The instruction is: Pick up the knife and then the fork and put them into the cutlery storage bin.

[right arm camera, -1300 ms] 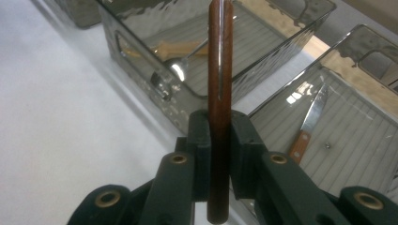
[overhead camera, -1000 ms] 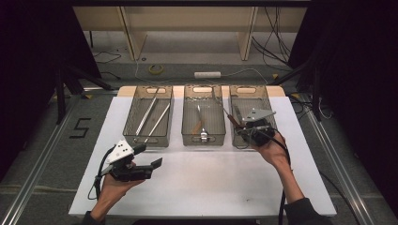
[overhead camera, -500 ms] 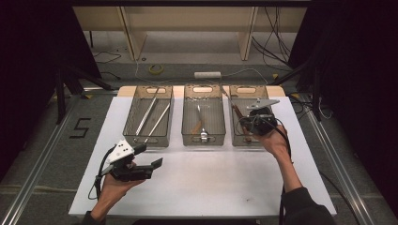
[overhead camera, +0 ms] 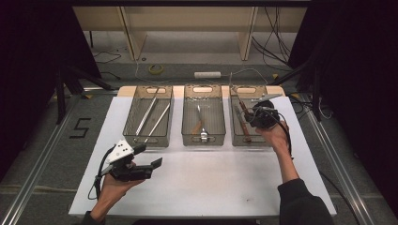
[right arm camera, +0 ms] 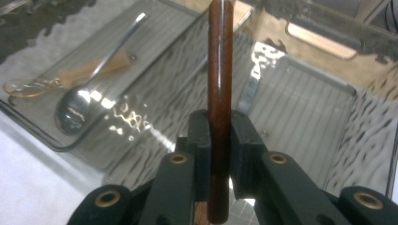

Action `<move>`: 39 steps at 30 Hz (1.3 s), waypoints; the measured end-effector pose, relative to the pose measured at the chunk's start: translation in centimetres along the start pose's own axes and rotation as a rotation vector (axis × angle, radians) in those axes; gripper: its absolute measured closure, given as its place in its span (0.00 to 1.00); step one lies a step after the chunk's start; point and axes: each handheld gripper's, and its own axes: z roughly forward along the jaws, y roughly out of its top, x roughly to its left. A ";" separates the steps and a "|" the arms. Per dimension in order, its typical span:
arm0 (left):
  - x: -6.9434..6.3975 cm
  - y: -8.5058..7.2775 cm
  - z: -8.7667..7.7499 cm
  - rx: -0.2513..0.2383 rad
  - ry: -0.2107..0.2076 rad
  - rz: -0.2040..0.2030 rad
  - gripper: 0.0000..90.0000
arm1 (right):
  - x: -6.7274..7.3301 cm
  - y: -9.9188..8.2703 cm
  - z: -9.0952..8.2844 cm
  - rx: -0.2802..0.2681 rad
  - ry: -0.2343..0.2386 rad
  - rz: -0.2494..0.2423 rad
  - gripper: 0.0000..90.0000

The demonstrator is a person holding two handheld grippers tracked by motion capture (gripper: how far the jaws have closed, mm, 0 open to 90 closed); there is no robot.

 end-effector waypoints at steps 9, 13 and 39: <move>0.0 0.0 0.0 0.002 0.000 -0.001 0.19 | -1.3 -0.7 0.7 0.042 -0.030 0.060 0.90; -0.1 0.0 0.1 0.005 0.001 0.002 0.19 | -1.6 -1.0 1.0 0.059 -0.040 0.076 0.90; -0.1 0.0 0.1 0.003 -0.003 -0.002 0.19 | -2.4 -1.8 2.2 0.141 -0.074 0.153 0.90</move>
